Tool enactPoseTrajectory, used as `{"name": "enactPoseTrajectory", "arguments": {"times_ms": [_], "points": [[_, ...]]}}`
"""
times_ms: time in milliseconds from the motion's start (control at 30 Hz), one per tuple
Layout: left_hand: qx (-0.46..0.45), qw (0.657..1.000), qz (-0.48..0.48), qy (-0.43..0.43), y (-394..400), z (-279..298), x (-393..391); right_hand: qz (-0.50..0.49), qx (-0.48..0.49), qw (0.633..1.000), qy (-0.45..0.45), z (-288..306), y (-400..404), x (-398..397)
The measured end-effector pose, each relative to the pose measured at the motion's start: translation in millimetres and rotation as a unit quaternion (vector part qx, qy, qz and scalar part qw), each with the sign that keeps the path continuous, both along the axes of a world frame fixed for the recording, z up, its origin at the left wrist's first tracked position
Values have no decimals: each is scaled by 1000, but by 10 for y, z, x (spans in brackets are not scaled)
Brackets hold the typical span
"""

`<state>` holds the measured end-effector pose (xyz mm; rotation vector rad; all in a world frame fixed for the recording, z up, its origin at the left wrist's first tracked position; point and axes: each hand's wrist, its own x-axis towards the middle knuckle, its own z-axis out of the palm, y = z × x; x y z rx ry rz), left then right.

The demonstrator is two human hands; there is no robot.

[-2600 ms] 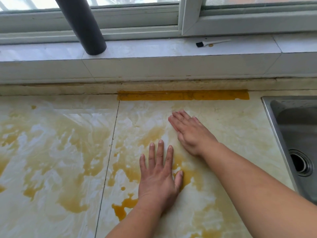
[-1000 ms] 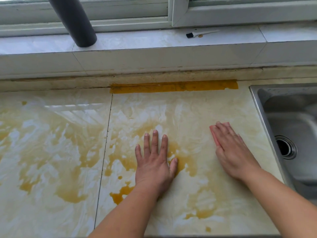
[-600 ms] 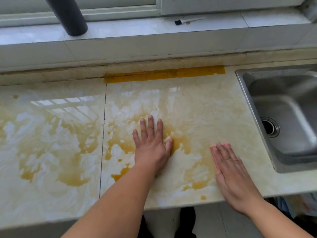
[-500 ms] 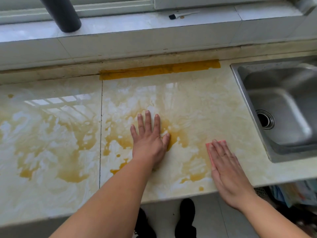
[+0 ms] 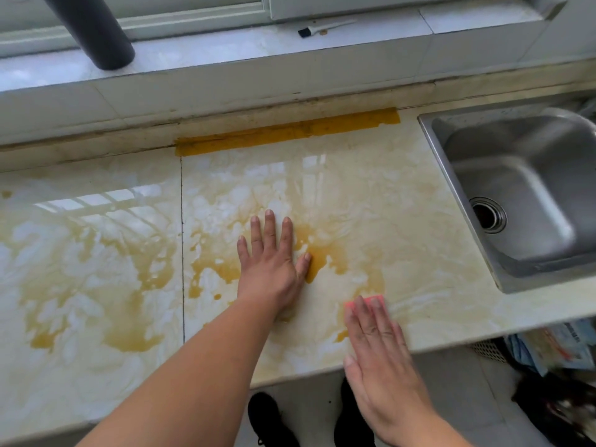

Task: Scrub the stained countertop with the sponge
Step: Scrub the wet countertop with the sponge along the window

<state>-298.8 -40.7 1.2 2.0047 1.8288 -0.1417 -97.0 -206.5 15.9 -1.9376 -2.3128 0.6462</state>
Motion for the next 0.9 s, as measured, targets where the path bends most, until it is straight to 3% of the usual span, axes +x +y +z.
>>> {"name": "enactPoseTrajectory", "arguments": {"times_ms": [333, 567, 800, 900], "points": [[15, 1000, 3, 3, -4, -23, 6, -16, -24, 998, -48, 44, 711, -264], [22, 1000, 3, 8, -6, -40, 4, 28, -50, 996, -65, 138, 221, -56], [18, 1000, 2, 8, -2, -21, 3, -6, -30, 998, -48, -3, 1150, -277], [16, 1000, 1, 7, -8, -22, -3, 7, -30, 999, -39, 30, 1040, -208]]}}
